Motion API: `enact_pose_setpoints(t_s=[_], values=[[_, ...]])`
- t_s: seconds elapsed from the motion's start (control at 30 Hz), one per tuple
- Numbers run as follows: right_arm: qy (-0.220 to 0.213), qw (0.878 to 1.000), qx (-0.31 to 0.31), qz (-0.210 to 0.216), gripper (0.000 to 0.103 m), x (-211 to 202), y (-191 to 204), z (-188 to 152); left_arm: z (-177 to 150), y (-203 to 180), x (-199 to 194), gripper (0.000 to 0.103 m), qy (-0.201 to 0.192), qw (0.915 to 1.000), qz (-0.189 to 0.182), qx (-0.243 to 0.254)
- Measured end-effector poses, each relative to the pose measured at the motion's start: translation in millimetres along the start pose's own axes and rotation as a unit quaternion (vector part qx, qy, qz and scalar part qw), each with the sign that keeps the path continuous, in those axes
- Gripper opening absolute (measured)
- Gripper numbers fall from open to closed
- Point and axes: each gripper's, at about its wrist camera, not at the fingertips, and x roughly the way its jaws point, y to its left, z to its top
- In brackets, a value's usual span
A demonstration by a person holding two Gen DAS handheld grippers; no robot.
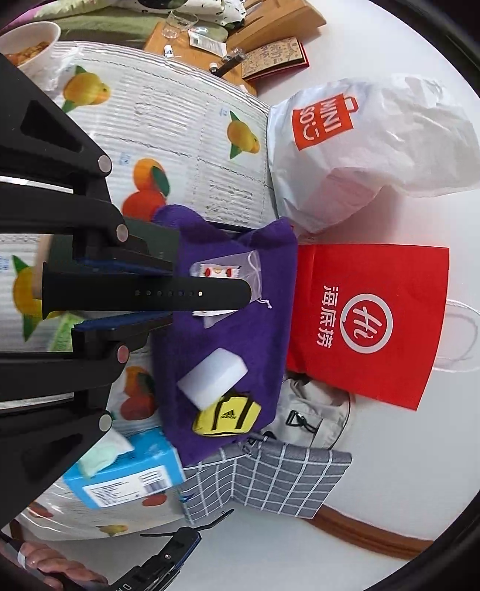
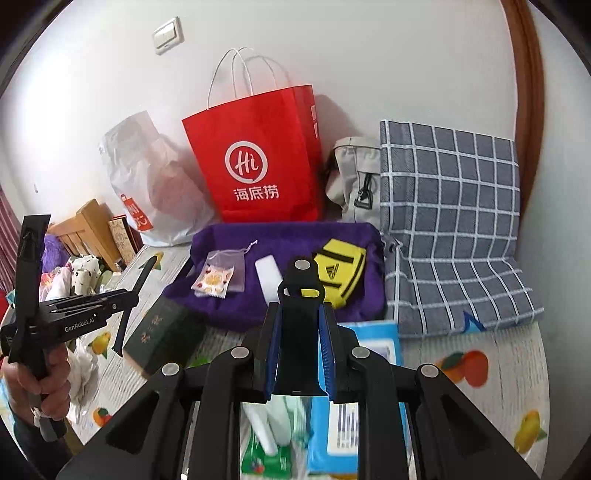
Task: Organize soft objects
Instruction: 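Lift and carry both strap halves in both tools over the purple towel, then open both tools releasing the strap halves onto the towel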
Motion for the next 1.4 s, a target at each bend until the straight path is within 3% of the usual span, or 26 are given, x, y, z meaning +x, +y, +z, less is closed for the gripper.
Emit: enact_pose_setpoints(t_s=[0.77, 1.4], values=[[0.025, 1.000, -0.012, 0.015, 0.020, 98, -12, 54, 61, -11, 77, 0.019, 0.021, 0.9998, 0.003, 0.004], [0.086, 0.996, 0.004, 0.023, 0.021, 160, -42, 38, 77, -13, 136, 0.020, 0.054, 0.9984, -0.020, 0.001]])
